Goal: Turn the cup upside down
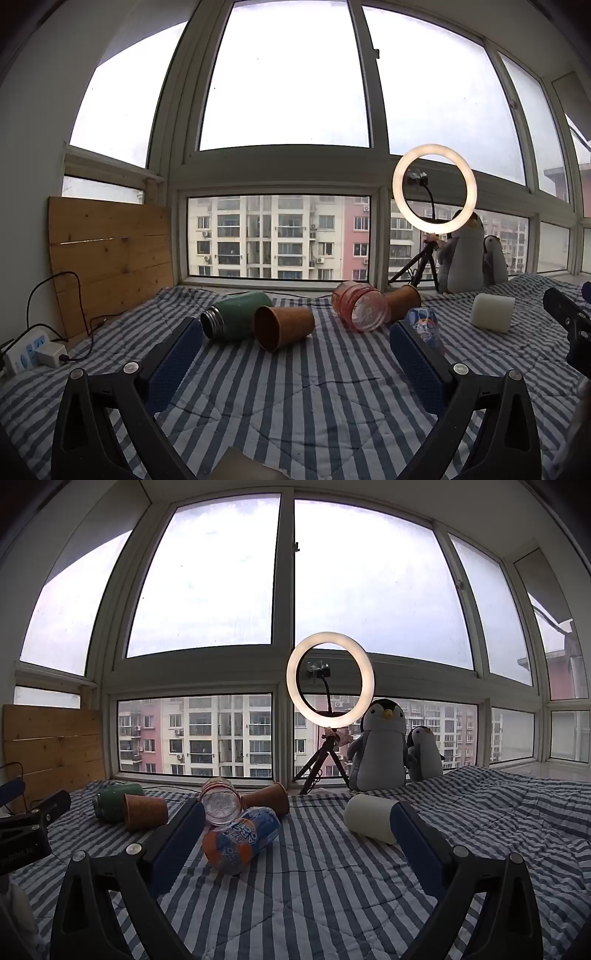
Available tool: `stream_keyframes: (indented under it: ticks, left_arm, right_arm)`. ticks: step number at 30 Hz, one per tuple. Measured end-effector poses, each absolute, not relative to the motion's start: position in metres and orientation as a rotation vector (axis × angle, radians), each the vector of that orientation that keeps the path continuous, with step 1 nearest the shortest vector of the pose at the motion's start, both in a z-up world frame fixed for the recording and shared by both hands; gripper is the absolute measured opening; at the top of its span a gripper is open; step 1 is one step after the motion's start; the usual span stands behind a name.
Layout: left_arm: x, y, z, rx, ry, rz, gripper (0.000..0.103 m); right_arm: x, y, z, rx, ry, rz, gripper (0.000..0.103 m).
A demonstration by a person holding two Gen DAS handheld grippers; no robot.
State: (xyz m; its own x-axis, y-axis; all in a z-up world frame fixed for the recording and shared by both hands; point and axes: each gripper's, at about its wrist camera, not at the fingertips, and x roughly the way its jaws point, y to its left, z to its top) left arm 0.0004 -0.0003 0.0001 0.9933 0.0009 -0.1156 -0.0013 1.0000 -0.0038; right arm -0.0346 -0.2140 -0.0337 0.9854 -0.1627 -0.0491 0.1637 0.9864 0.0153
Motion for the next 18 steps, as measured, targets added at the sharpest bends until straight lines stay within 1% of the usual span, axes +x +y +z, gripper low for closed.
stream_keyframes:
  ticks: [18]
  left_arm:
    - [0.0029,-0.0002,-0.0018,-0.010,0.119,0.000,0.103]
  right_arm:
    - [-0.0352,-0.2141,-0.0339,0.018,0.036,-0.164,0.099]
